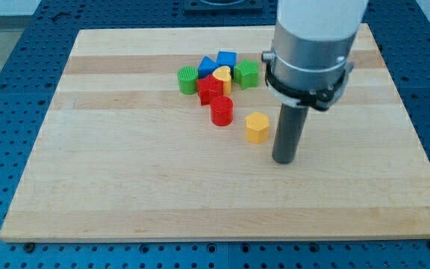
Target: Slide yellow hexagon closer to the red circle
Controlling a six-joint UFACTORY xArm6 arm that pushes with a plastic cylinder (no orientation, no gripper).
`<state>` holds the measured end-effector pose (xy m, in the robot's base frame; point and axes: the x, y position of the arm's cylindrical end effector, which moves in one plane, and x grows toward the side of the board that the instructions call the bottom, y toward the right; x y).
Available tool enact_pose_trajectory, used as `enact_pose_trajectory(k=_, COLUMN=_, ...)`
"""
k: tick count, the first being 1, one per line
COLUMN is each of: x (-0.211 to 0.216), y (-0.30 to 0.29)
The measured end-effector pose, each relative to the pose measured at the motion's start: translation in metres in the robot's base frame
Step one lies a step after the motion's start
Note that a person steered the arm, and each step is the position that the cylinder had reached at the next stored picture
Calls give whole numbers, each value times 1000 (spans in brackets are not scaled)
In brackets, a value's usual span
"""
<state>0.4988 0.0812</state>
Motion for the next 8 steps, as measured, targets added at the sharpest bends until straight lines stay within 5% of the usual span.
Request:
enact_pose_trajectory(k=5, x=-55, y=-13)
enact_pose_trajectory(k=8, x=-53, y=21)
